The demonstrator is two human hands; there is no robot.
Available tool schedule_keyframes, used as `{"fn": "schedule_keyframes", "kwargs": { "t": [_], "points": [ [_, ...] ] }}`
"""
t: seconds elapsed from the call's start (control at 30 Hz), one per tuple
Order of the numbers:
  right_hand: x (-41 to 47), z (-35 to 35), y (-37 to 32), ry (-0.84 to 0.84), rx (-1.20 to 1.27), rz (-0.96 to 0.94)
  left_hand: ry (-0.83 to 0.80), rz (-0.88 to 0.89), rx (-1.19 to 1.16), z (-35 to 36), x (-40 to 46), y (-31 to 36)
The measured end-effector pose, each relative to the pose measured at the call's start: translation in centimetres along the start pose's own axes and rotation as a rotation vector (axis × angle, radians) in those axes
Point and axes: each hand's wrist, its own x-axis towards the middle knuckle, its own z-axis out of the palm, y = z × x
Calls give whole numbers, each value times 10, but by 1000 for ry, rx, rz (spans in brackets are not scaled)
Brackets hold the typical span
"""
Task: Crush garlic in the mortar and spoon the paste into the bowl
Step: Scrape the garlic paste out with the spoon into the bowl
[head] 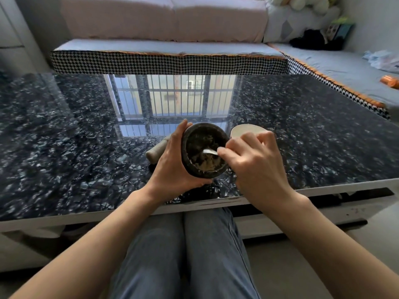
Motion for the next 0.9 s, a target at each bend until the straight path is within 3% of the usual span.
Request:
{"fn": "schedule_keyframes", "kwargs": {
  "t": [0.17,0.33,0.53,0.73,0.9],
  "points": [
    [0,-15,13,-18,-12,-113,14,11,-14,0,-2,-4],
    [14,1,9,102,-76,44,16,19,8,5,-1,5],
    [-8,-2,8,-42,-34,-28,44,-8,-23,3,0,2],
    [14,-4,10,99,-60,35,27,-17,13,7,0,9],
    [-4,-4,4,-69,-124,13,30,-23,26,7,2,12]
  ]
}}
